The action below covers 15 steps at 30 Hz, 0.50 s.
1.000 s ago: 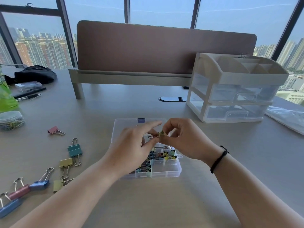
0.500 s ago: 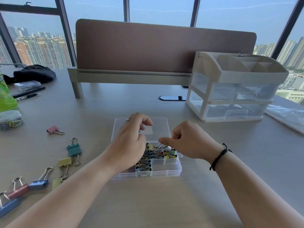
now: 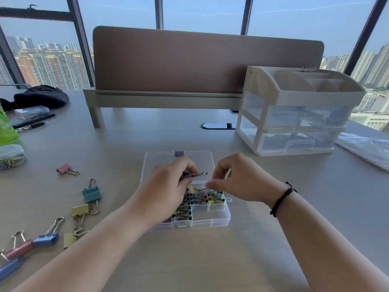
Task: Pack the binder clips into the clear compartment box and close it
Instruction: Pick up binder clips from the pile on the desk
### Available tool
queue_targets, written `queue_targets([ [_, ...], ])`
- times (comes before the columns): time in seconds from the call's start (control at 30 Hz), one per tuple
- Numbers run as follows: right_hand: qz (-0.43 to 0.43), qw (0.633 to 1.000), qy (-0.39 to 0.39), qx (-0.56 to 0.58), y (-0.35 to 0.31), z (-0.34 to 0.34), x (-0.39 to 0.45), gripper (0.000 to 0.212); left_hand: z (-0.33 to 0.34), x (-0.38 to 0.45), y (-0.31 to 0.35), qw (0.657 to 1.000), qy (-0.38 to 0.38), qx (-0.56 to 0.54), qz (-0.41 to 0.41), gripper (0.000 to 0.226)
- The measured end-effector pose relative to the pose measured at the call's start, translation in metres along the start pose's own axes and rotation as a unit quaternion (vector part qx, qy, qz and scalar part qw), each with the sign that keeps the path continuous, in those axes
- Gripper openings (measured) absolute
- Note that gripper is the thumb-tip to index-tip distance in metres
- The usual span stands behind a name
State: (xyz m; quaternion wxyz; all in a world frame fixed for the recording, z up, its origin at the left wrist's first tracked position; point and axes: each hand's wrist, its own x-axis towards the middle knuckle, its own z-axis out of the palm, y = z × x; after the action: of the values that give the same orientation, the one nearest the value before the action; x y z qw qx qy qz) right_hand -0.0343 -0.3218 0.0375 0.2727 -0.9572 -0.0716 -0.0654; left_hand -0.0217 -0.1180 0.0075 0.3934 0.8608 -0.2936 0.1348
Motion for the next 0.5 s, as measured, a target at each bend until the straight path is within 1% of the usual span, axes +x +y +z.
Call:
queue_targets([
  [0.07,0.001,1.000,-0.023,0.006,0.0035,0.0016,0.0002,0.018,-0.0003,-0.0002,-0.0003,1.000,-0.001,0.019,0.005,0.015],
  [0.23,0.008,0.999,-0.019,0.029,0.0061,0.0031,0.0024,0.016,0.0004,0.0010,0.0006,0.999,-0.017,0.049,0.011,0.017],
  [0.43,0.013,0.999,-0.023,0.047,0.0052,0.0012,0.0037,0.006,0.0004,0.0015,0.0041,0.993,-0.036,0.084,0.073,0.015],
  [0.5,0.008,0.998,-0.021,0.057,0.0037,0.0000,0.0031,0.004,0.0007,0.0022,0.0042,0.993,-0.022,0.088,0.078,0.018],
])
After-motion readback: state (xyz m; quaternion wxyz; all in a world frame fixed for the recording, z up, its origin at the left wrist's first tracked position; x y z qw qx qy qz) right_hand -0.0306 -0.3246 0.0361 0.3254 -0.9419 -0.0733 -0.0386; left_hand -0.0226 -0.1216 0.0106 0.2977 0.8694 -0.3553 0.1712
